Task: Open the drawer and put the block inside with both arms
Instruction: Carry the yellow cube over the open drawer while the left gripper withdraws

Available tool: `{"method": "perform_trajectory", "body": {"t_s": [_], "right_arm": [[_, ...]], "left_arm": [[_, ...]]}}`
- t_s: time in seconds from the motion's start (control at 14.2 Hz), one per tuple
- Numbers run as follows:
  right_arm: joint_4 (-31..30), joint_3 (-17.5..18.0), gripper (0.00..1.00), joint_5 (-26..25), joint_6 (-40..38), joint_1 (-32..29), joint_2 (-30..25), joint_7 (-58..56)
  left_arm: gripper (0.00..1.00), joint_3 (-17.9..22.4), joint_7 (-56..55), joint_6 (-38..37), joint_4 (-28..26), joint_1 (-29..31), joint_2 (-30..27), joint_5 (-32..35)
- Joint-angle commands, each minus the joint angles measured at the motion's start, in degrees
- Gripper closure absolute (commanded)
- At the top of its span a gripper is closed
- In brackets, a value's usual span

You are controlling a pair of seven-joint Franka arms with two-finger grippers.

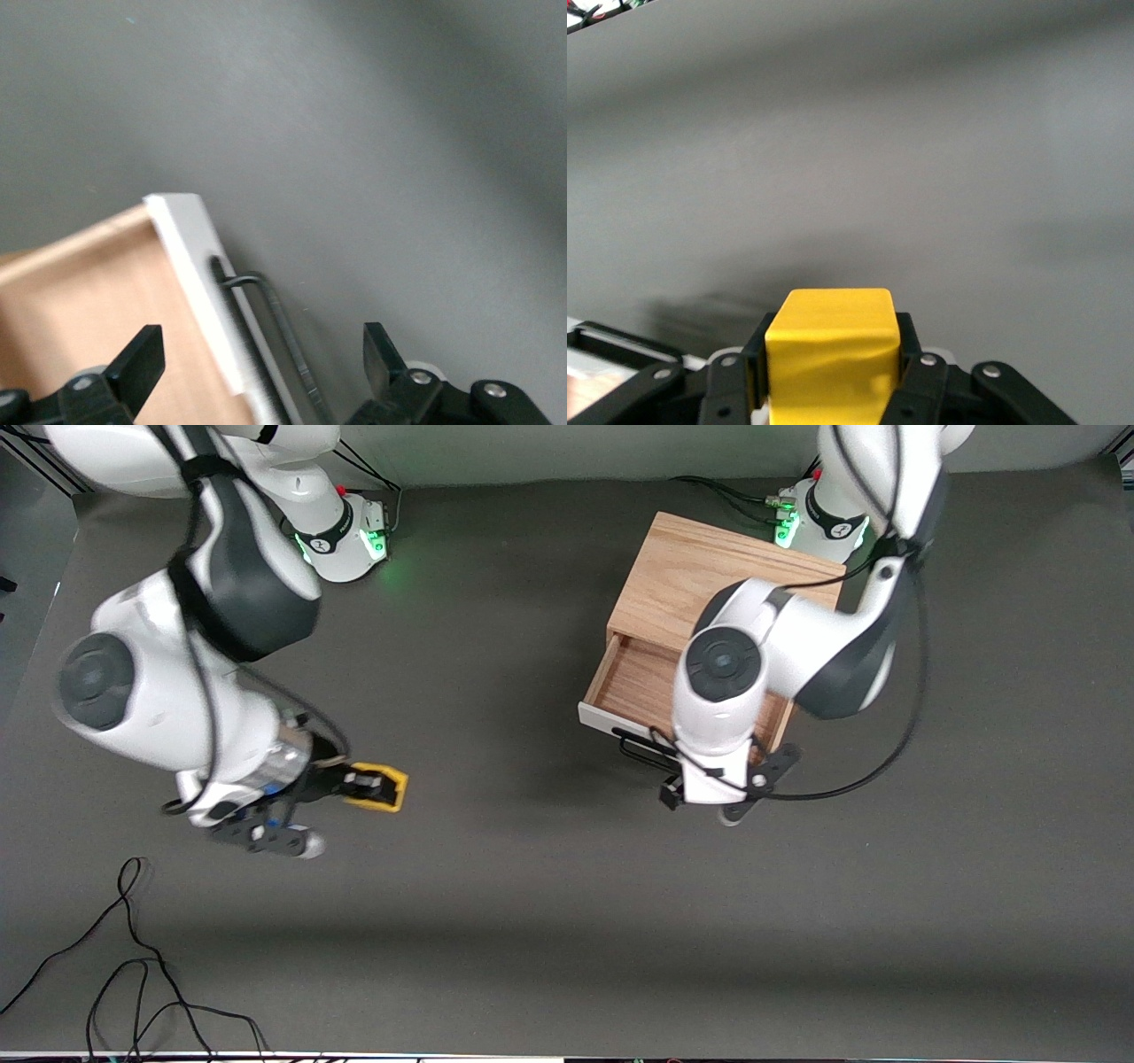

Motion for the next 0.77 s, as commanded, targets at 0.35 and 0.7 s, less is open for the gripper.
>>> {"method": "perform_trajectory", "body": {"t_s": [0.35, 0.7], "right_arm": [[4.64, -0.29, 0.73, -1.48, 5.37, 19.94, 4.82, 31.93], [7.46, -0.29, 0.73, -6.75, 10.72, 29.45, 12.64, 39.77]], "left_arm": [[0.00, 0.18, 32.18, -21.51, -1.34, 10.49, -18.38, -3.50], [0.00, 2.10, 59.60, -21.88, -1.42, 14.28, -21.29, -2.79]]}}
